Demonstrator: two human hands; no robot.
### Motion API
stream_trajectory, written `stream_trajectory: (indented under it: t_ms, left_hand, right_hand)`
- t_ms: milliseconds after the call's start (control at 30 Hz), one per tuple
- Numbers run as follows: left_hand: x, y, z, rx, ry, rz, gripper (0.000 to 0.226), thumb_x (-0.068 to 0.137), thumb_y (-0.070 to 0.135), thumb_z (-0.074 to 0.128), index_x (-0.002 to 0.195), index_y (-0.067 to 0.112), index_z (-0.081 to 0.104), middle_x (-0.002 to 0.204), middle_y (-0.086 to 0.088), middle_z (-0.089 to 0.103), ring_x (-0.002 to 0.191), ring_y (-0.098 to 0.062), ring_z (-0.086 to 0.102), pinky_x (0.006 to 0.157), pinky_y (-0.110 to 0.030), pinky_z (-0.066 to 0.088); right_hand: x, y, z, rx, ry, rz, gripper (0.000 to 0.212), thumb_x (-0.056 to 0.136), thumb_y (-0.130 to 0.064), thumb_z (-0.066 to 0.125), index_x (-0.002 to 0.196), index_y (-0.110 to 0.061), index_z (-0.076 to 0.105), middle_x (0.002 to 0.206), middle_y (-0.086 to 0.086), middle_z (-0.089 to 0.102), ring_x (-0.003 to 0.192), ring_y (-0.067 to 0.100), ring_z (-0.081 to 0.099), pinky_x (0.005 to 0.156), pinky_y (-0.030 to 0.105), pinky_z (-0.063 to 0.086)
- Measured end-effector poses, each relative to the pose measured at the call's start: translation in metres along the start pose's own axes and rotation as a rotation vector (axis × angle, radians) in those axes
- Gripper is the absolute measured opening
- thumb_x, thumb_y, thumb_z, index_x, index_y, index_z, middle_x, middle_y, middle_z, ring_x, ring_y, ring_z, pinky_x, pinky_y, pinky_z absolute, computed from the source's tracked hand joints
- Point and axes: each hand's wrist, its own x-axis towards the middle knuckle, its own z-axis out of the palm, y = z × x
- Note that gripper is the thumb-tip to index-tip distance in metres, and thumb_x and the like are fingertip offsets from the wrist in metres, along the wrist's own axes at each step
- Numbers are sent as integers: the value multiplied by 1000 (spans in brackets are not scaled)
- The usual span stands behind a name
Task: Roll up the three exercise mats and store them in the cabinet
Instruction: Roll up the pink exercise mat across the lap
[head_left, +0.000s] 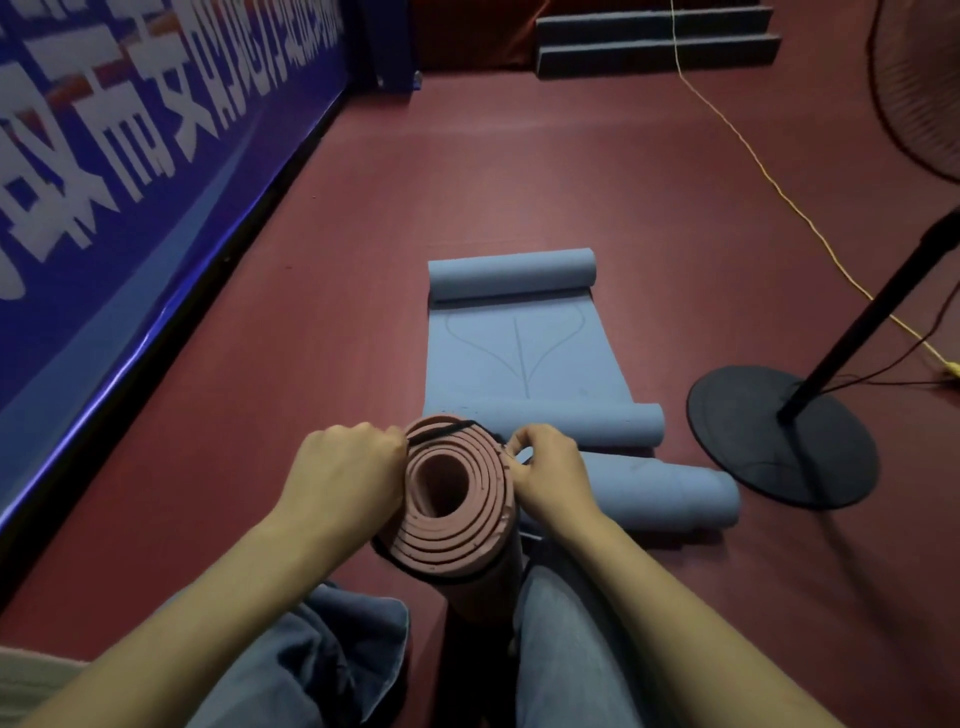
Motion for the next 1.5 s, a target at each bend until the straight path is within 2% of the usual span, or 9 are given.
stream_trajectory:
  t_ms: [100,233,333,467,667,867,1067,1300,1500]
  left_hand:
    - [-1,-7,7,-27,42,-22,27,65,9,79,58,9,53,45,-11,55,32,-35,52,39,-27,31]
    - [-11,-15,8,-166,58,10,34,86,41,38,71,16,56,60,-5,63,49,-37,61,46,-35,45]
    - [-15,-12,0,-118,-21,-5,50,87,69,31,88,23,50,80,0,68,74,-31,68,58,-35,42]
    - [-11,4,-14,78,-98,-59,38,101,55,38,93,20,50,104,-5,71,94,-32,70,68,-35,44]
    - [-17,10,-23,41,-238,-137,105,80,93,28,129,5,57,118,-10,67,103,-34,68,71,-37,41]
    - [-14,9,-38,27,-327,-80,75,95,74,38,122,8,58,122,-11,65,109,-35,65,79,-38,47]
    - [-18,5,-34,76,-261,-32,29,99,38,44,101,16,62,107,-7,68,93,-32,68,69,-34,42]
    - [-20,-59,-4,-575,-292,-133,15,93,19,52,97,29,63,85,6,71,80,-20,65,71,-33,50]
    - [-29,-80,50,-1402,-531,-487,14,97,6,61,111,8,65,83,-9,66,70,-18,58,59,-26,51]
  right_hand:
    - [3,2,4,-38,7,-18,16,84,-32,68,73,-24,59,87,-5,65,79,18,65,75,37,54]
    - [3,7,10,-32,-12,34,14,82,-29,68,74,-20,63,77,-4,68,75,18,66,73,36,56]
    - [7,7,13,-21,25,24,15,84,-28,69,72,-21,63,72,-7,68,72,15,67,72,34,55]
    - [4,1,19,6,27,-69,14,88,-29,72,76,-23,66,80,-13,66,66,2,62,70,30,50]
    - [-1,-3,21,2,42,-118,12,88,-28,72,80,-21,67,85,-10,67,67,4,62,71,34,51]
    - [-8,-4,17,-18,26,-142,12,89,-28,71,80,-21,66,86,-10,66,67,4,61,69,32,48]
    - [-14,-7,15,-46,-27,-158,13,90,-29,69,81,-21,65,85,-12,64,67,3,61,70,32,51]
    - [-16,-1,9,-78,-204,-143,10,77,-24,67,67,-22,66,62,-8,68,62,4,66,67,34,58]
    - [-6,9,9,-214,-393,-131,15,68,-36,62,69,-22,66,68,-5,70,67,11,67,71,36,59]
